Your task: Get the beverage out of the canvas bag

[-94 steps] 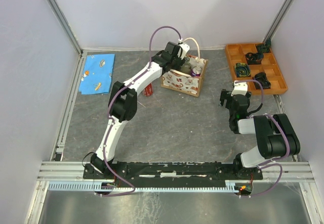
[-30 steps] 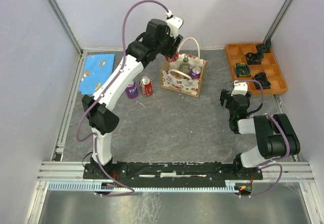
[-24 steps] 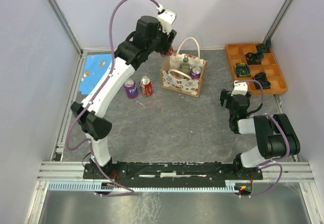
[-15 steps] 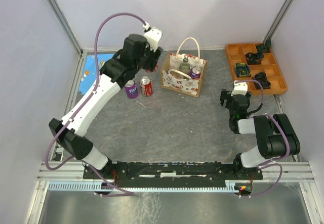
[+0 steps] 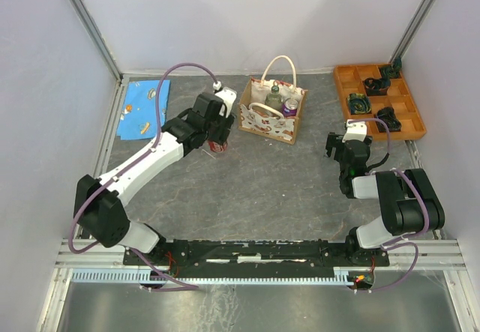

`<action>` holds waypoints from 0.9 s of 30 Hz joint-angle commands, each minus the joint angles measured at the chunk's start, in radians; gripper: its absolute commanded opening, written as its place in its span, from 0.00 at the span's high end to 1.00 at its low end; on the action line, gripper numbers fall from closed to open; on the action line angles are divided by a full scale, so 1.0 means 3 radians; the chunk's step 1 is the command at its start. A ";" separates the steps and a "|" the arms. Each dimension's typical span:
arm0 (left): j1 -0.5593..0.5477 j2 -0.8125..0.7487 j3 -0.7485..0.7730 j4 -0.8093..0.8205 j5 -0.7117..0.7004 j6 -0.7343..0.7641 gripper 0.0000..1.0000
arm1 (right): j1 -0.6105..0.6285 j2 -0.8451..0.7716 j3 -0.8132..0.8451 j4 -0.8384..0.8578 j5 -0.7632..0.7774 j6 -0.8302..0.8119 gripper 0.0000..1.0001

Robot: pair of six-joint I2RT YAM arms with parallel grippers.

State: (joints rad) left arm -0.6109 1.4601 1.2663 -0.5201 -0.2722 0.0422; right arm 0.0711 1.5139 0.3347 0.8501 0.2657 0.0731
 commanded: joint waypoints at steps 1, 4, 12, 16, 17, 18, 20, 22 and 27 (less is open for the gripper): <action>-0.0018 -0.0245 -0.0173 0.0637 0.0108 -0.0246 0.97 | 0.0002 -0.0001 0.0096 0.0078 -0.0022 -0.0048 0.01; -0.0040 -0.0209 -0.0322 0.0770 0.0115 -0.0266 0.97 | 0.0002 -0.0003 0.0096 0.0076 -0.0022 -0.0047 0.01; -0.0180 0.0051 -0.0568 0.1075 -0.0097 -0.0149 0.97 | 0.0002 0.0000 0.0096 0.0076 -0.0022 -0.0052 0.01; -0.0253 0.0216 -0.0615 0.1147 -0.0191 -0.0084 0.97 | 0.0002 0.0000 0.0095 0.0076 -0.0022 -0.0044 0.01; -0.0272 0.0249 -0.0646 0.1180 -0.0218 -0.0076 0.97 | 0.0003 -0.0002 0.0096 0.0076 -0.0022 -0.0042 0.01; -0.0282 0.0279 -0.0662 0.1209 -0.0230 -0.0067 0.97 | 0.0001 0.0000 0.0096 0.0078 -0.0022 -0.0046 0.01; -0.0290 0.0339 -0.0671 0.1243 -0.0250 -0.0073 0.97 | 0.0003 -0.0004 0.0095 0.0073 -0.0022 -0.0050 0.01; -0.0295 0.0375 -0.0684 0.1301 -0.0275 -0.0079 0.97 | 0.0003 0.0000 0.0095 0.0078 -0.0023 -0.0045 0.01; -0.0295 0.0416 -0.0701 0.1425 -0.0326 -0.0078 0.95 | 0.0002 0.0000 0.0095 0.0076 -0.0022 -0.0045 0.01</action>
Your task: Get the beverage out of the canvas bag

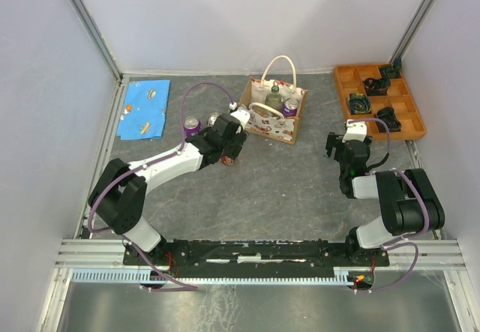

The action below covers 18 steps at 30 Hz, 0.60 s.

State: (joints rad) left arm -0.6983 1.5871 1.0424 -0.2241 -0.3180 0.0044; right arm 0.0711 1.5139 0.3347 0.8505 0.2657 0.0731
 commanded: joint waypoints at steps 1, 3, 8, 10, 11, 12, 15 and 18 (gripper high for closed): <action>-0.0004 0.0004 0.0055 0.0434 -0.0183 0.0040 0.94 | 0.0000 -0.0004 0.0095 0.0074 -0.0022 -0.0045 0.01; -0.0003 0.0034 0.0085 0.0396 -0.0216 0.0006 0.88 | 0.0000 -0.0001 0.0096 0.0074 -0.0022 -0.0047 0.01; -0.0007 0.0069 0.0162 0.0220 -0.0300 -0.0068 0.60 | 0.0002 0.0000 0.0098 0.0074 -0.0024 -0.0044 0.01; -0.0009 0.0042 0.0161 0.0185 -0.0314 -0.0073 0.47 | 0.0002 -0.0002 0.0095 0.0074 -0.0022 -0.0048 0.01; -0.0007 0.0022 0.0161 0.0172 -0.0318 -0.0076 0.42 | 0.0003 0.0000 0.0096 0.0073 -0.0022 -0.0047 0.01; -0.0009 0.0007 0.0166 0.0157 -0.0322 -0.0076 0.37 | 0.0003 -0.0001 0.0096 0.0074 -0.0024 -0.0044 0.01; -0.0012 -0.0046 0.0188 0.0088 -0.0330 -0.0088 0.06 | 0.0003 -0.0004 0.0096 0.0075 -0.0022 -0.0046 0.01; -0.0012 -0.0110 0.0209 0.0054 -0.0332 -0.0100 0.01 | -0.0001 0.0000 0.0096 0.0075 -0.0022 -0.0047 0.01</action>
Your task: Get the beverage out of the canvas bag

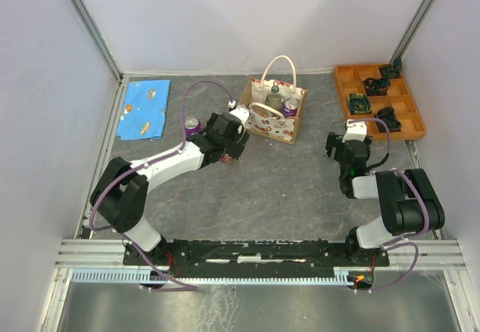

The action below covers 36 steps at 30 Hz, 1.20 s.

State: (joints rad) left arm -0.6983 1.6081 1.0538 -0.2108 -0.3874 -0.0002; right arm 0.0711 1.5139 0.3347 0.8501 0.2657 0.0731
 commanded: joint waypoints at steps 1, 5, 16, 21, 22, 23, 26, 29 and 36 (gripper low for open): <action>-0.0014 -0.0202 0.0180 -0.0001 -0.0100 -0.0089 0.01 | 0.0001 -0.0002 0.0096 0.0076 -0.0022 -0.0044 0.01; -0.0014 -0.0322 0.0285 -0.0085 -0.0037 -0.0115 0.01 | 0.0002 -0.0002 0.0092 0.0076 -0.0022 -0.0045 0.01; -0.0008 -0.0290 0.1513 -0.0109 0.0479 0.0191 0.07 | 0.0003 -0.0003 0.0096 0.0077 -0.0022 -0.0043 0.01; -0.0001 0.0195 0.2184 0.0007 0.0648 0.0312 0.22 | 0.0001 -0.0002 0.0096 0.0076 -0.0022 -0.0047 0.01; 0.0003 0.0307 0.2343 -0.0007 0.0701 0.0324 0.25 | 0.0002 0.0000 0.0092 0.0076 -0.0022 -0.0050 0.01; 0.0013 0.0418 0.2494 -0.0028 0.0771 0.0327 0.28 | 0.0003 -0.0003 0.0094 0.0076 -0.0022 -0.0052 0.01; 0.0052 0.0767 0.2949 -0.0098 0.0978 0.0273 0.40 | 0.0001 -0.0006 0.0096 0.0076 -0.0022 -0.0053 0.01; 0.0120 0.1077 0.3204 -0.0118 0.1198 0.0164 0.42 | 0.0003 -0.0001 0.0099 0.0076 -0.0022 -0.0050 0.01; 0.0199 0.1472 0.3272 0.0051 0.1376 -0.0008 0.26 | 0.0002 -0.0001 0.0095 0.0076 -0.0022 -0.0051 0.01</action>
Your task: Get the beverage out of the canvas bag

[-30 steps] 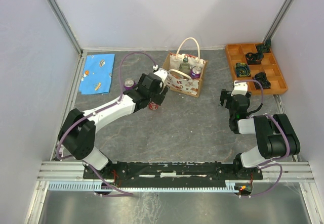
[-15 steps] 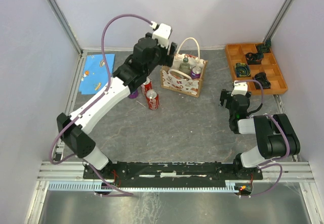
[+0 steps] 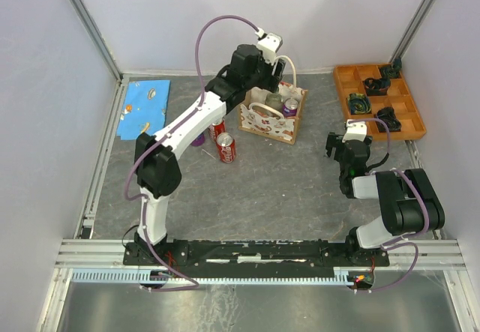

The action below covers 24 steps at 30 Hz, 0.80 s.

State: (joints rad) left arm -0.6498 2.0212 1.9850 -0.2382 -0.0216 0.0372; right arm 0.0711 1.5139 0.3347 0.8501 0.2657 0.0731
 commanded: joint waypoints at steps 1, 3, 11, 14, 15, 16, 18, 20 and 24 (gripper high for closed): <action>0.0038 0.0134 0.0166 0.0158 0.0143 -0.0142 0.26 | 0.0001 -0.0001 0.0096 0.0076 -0.0022 -0.0052 0.01; 0.0055 0.0216 0.0164 0.0206 0.0157 -0.0183 0.26 | 0.0003 0.0000 0.0092 0.0076 -0.0022 -0.0049 0.01; 0.0063 0.0397 0.0003 0.0495 0.0363 -0.0301 0.28 | 0.0003 -0.0001 0.0096 0.0076 -0.0022 -0.0049 0.01; 0.0068 0.0457 -0.0038 0.0576 0.0328 -0.0306 0.28 | 0.0003 -0.0002 0.0096 0.0076 -0.0022 -0.0048 0.01; 0.0066 0.0489 -0.0038 0.0580 0.0321 -0.0302 0.28 | 0.0001 0.0000 0.0096 0.0076 -0.0022 -0.0052 0.01; 0.0068 0.0511 -0.0032 0.0583 0.0306 -0.0300 0.28 | -0.0001 -0.0002 0.0095 0.0076 -0.0022 -0.0052 0.01; 0.0066 0.0549 -0.0030 0.0601 0.0272 -0.0294 0.28 | -0.0001 -0.0002 0.0096 0.0076 -0.0022 -0.0050 0.01; 0.0069 0.0585 -0.0028 0.0622 0.0228 -0.0285 0.28 | 0.0003 0.0000 0.0093 0.0076 -0.0022 -0.0049 0.01; 0.0070 0.0651 -0.0049 0.0656 0.0187 -0.0247 0.28 | -0.0001 -0.0007 0.0097 0.0076 -0.0022 -0.0050 0.01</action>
State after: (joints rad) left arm -0.6304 2.2009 1.9732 -0.1081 0.0536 -0.0154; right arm 0.0711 1.5139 0.3347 0.8501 0.2657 0.0731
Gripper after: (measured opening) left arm 0.719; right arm 0.991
